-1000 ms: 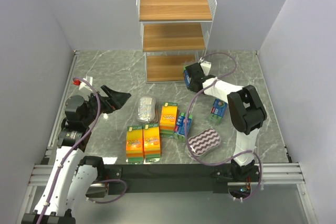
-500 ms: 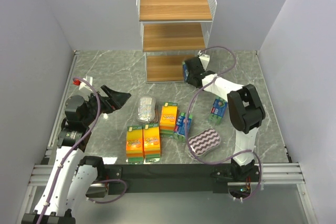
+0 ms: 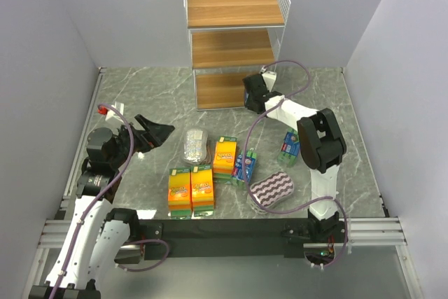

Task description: Place and organize the cleaning sponges onto the shelf

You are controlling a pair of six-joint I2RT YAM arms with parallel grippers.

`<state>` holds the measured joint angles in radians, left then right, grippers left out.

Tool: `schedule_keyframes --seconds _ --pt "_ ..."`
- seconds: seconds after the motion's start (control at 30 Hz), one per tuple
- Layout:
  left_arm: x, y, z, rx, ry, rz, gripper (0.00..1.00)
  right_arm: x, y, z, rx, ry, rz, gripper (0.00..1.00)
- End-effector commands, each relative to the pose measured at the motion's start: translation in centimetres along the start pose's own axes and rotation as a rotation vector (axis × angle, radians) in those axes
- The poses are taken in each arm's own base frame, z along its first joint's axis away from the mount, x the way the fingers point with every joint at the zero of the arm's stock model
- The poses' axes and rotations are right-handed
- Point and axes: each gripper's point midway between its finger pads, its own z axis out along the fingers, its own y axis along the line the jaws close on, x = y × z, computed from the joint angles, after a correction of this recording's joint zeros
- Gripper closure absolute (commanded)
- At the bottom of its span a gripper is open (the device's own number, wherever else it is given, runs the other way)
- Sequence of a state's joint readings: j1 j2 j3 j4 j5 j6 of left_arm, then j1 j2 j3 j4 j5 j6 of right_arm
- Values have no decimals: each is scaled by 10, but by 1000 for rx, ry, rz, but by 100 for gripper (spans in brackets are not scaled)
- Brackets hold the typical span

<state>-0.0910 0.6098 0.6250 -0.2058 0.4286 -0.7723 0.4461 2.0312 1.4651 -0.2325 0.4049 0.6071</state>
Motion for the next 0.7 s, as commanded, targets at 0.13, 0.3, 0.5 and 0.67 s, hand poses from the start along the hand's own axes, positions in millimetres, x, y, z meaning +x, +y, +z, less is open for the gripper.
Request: schedule_keyframes --seconds 0.13,0.3,0.5,0.67 --pt "-8 -10 -3 36 -34 23 3 -18 0 -4 -26 -58 68 100" --pt "-8 -9 -2 35 -35 23 3 -9 3 -15 -87 -41 19 100" --pt "-6 -9 0 46 -32 9 3 15 11 -22 -153 27 -106 100" --pt "-4 -8 0 45 -27 7 3 24 10 -16 -155 61 -165 100"
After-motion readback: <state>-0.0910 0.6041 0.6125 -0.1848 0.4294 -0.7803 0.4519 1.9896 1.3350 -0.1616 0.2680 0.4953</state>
